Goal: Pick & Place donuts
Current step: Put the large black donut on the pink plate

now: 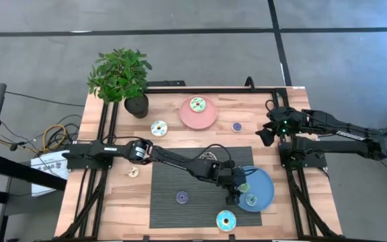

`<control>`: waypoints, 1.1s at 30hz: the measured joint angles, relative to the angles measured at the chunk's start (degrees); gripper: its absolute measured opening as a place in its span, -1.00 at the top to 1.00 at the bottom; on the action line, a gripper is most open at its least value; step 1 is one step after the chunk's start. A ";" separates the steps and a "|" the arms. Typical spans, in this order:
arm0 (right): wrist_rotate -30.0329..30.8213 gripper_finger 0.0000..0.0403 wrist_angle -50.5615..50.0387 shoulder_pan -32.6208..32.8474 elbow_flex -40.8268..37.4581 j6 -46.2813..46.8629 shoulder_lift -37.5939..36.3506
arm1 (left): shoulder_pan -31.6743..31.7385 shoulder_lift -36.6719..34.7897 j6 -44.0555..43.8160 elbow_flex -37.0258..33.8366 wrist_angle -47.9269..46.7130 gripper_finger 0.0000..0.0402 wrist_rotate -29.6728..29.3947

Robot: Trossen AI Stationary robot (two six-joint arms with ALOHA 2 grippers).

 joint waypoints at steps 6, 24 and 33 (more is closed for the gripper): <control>0.00 -0.29 -0.33 0.00 0.00 0.02 0.00 | 1.50 0.02 -0.07 5.00 -5.96 -0.40 2.55; 0.01 -0.29 -0.55 0.00 0.00 0.48 0.00 | 2.60 -16.77 3.76 5.09 -35.73 0.56 -10.57; 0.16 -0.29 4.14 0.00 0.00 0.60 0.00 | -3.80 -37.34 -4.27 -31.86 -21.37 0.91 -14.05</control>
